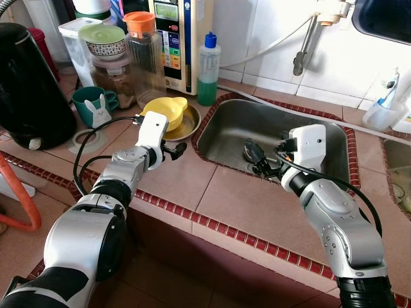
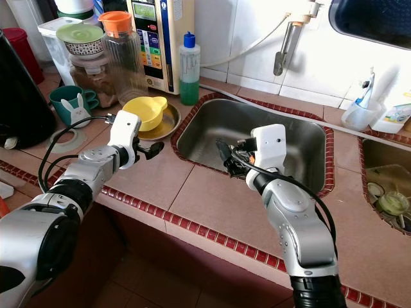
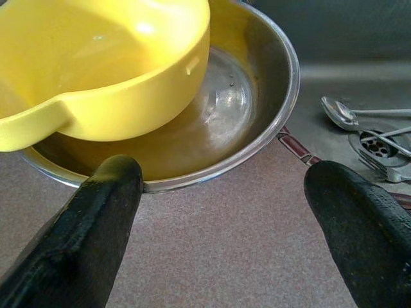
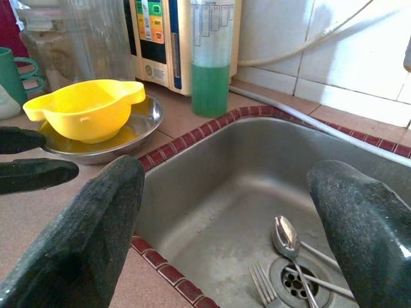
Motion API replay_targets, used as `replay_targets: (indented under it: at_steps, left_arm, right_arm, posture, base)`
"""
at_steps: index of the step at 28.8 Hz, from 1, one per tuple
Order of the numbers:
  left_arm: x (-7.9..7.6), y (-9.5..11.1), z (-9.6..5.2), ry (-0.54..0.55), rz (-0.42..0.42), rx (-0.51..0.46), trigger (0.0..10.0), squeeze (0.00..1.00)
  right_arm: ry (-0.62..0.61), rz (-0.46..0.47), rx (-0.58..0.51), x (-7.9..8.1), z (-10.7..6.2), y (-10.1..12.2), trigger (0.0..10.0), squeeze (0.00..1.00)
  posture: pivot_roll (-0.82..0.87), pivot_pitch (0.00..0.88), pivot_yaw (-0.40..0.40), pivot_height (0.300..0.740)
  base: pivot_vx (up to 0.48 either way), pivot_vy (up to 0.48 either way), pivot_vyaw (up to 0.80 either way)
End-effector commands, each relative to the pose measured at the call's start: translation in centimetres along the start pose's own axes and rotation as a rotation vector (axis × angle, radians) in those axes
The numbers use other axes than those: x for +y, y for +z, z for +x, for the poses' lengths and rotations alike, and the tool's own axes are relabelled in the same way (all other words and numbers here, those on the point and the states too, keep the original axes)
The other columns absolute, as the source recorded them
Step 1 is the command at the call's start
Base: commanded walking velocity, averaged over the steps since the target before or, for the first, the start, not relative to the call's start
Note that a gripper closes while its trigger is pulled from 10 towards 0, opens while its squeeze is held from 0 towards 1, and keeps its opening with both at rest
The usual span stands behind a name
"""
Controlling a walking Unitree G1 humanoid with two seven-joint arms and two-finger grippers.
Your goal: Kitchen organization
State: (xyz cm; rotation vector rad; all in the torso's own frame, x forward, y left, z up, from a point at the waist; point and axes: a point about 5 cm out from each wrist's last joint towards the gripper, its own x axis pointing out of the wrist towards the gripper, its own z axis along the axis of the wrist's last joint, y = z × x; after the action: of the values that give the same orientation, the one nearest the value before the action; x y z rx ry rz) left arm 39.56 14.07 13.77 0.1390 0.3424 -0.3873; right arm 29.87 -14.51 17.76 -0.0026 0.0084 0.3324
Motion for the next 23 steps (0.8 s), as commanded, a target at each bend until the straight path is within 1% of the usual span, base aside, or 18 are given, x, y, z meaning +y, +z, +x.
replay_targets:
  at_steps: [1, 8, 12, 17, 23]
  left_arm:
    - [-0.1, -0.3, 0.0, -0.010, -0.011, 0.017, 10.0, 0.00]
    - [0.0, -0.1, 0.0, -0.012, -0.020, 0.002, 10.0, 0.00]
    - [0.4, 0.3, -0.2, -0.020, -0.021, -0.008, 10.0, 0.00]
    - [0.9, 0.3, -0.5, -0.028, -0.021, -0.009, 10.0, 0.00]
    - [1.1, 0.0, -0.7, -0.060, -0.017, 0.008, 10.0, 0.00]
  right_arm:
    - [-0.010, -0.003, -0.014, -0.2, 0.0, 0.5, 10.0, 0.00]
    - [-0.013, -0.008, -0.014, -0.3, 0.1, 0.6, 10.0, 0.00]
    - [-0.021, -0.009, -0.015, -0.6, 0.1, 0.7, 10.0, 0.00]
    - [-0.024, -0.008, -0.015, -0.7, 0.2, 0.6, 10.0, 0.00]
    - [-0.024, -0.010, -0.014, -0.8, 0.3, 0.6, 10.0, 0.00]
  posture:
    - [-0.03, 0.000, 0.020, 0.740]
    - [-0.03, 0.000, 0.018, 0.740]
    - [-0.03, 0.000, 0.020, 0.740]
    - [-0.02, 0.000, 0.020, 0.740]
    - [-0.02, 0.000, 0.020, 0.740]
  base:
    - [0.000, 0.000, 0.00]
    - [0.000, 0.000, 0.00]
    - [0.000, 0.000, 0.00]
    - [0.000, 0.000, 0.00]
    - [0.000, 0.000, 0.00]
